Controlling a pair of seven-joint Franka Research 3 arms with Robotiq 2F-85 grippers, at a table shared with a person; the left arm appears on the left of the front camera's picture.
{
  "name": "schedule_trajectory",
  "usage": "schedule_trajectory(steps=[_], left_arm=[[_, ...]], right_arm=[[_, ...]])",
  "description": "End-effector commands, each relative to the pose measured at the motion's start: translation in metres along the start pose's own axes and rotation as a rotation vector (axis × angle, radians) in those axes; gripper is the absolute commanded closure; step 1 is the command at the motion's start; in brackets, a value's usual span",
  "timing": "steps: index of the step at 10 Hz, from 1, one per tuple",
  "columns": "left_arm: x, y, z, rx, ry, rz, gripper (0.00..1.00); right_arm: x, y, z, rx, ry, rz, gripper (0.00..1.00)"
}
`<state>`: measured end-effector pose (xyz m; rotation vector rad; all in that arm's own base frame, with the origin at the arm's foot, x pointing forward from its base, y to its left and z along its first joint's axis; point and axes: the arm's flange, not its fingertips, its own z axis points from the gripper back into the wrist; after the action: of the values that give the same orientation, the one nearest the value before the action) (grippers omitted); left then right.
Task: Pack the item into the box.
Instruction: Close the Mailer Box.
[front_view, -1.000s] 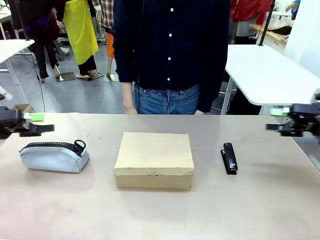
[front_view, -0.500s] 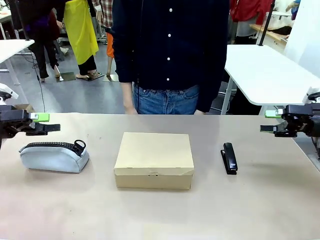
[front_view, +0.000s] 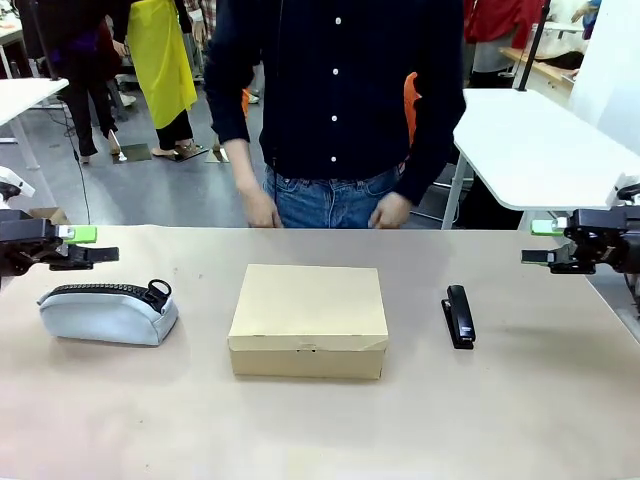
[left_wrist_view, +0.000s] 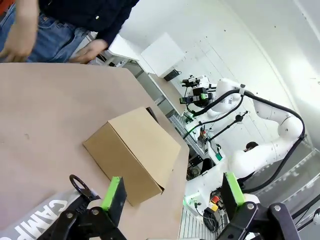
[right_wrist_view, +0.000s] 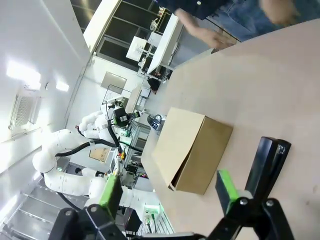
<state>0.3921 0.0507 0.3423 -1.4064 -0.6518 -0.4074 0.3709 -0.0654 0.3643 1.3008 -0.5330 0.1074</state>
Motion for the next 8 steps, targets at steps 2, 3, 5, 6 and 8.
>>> schedule_trajectory(steps=[2, 3, 5, 6, 8], left_arm=[[-0.0016, -0.0020, 0.0035, -0.002, 0.012, -0.015, 0.00], [-0.0016, -0.0020, 0.0035, -0.002, 0.012, -0.015, 0.00], [-0.0016, -0.0020, 0.0035, -0.002, 0.012, -0.015, 0.00], [-0.0016, -0.0020, 0.0035, -0.002, 0.012, -0.015, 0.00], [-0.0016, -0.0020, 0.0035, -0.002, 0.012, -0.015, 0.00]], right_arm=[[0.0015, 0.0025, 0.0008, -0.012, -0.008, 0.009, 0.00], [0.0015, 0.0025, 0.0008, -0.012, -0.008, 0.009, 0.00], [0.0015, 0.0025, 0.0008, -0.012, -0.008, 0.009, 0.00], [0.0015, 0.0025, 0.0008, -0.012, -0.008, 0.009, 0.00], [0.0015, 0.0025, 0.0008, -0.012, -0.008, 0.009, 0.00]])
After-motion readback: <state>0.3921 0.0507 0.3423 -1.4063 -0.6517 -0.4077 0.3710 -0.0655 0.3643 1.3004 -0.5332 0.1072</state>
